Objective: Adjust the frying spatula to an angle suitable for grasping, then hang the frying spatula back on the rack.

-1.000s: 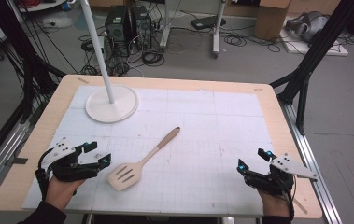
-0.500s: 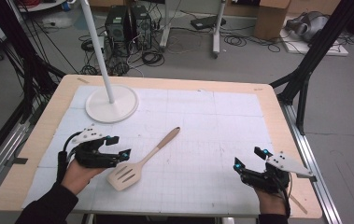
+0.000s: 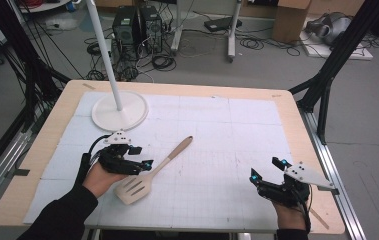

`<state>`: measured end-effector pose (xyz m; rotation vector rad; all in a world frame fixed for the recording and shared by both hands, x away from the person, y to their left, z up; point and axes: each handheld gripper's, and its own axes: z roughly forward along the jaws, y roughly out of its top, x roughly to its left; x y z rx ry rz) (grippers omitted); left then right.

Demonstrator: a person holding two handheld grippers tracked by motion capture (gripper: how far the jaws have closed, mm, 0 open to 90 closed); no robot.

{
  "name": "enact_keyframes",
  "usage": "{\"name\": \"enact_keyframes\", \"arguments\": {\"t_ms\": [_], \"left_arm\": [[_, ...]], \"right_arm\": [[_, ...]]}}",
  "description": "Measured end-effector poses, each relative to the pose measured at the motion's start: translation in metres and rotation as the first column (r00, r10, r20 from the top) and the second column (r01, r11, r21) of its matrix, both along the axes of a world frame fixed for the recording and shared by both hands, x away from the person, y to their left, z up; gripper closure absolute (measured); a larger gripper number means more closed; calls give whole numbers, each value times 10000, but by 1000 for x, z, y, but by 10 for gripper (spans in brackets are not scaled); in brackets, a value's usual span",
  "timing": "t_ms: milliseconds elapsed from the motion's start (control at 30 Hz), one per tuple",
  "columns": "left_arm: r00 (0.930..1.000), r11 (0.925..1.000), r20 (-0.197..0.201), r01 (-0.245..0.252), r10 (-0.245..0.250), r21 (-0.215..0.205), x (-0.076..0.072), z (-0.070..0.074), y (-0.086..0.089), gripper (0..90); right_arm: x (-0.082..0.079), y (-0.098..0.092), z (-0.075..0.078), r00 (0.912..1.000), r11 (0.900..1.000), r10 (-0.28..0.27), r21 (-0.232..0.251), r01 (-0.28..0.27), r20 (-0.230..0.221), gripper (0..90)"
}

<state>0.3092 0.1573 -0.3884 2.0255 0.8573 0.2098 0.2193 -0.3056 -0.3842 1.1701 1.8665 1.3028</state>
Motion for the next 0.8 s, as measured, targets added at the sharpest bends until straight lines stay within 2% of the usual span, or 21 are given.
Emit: {"name": "enact_keyframes", "arguments": {"t_ms": [300, 400, 500, 667, 800], "left_arm": [[9994, 10000, -346, 53, -51, 72, 5, -3, -7, 317], [9981, 9983, -559, 269, -241, 512, 8, -6, -13, 313], [9966, 9927, -685, 538, -466, 1079, 10, -10, -22, 322], [9937, 9878, -1055, 518, -365, 1469, 16, -15, -32, 369], [9921, 9839, -1188, 591, -393, 1687, 19, -17, -37, 419]], "right_arm": [[1, 1, 1, 10000, 10000, -21, -63, 21, 13, 169], [1, 2, 0, 10000, 10000, 12, -96, -12, 9, 170], [1, 3, 1, 10000, 9998, 81, -162, -80, 11, 170], [-2, 2, 1, 10000, 9999, 75, -133, -75, 29, 170], [-2, -1, 0, 10000, 10000, 17, -84, -17, -4, 170]]}}
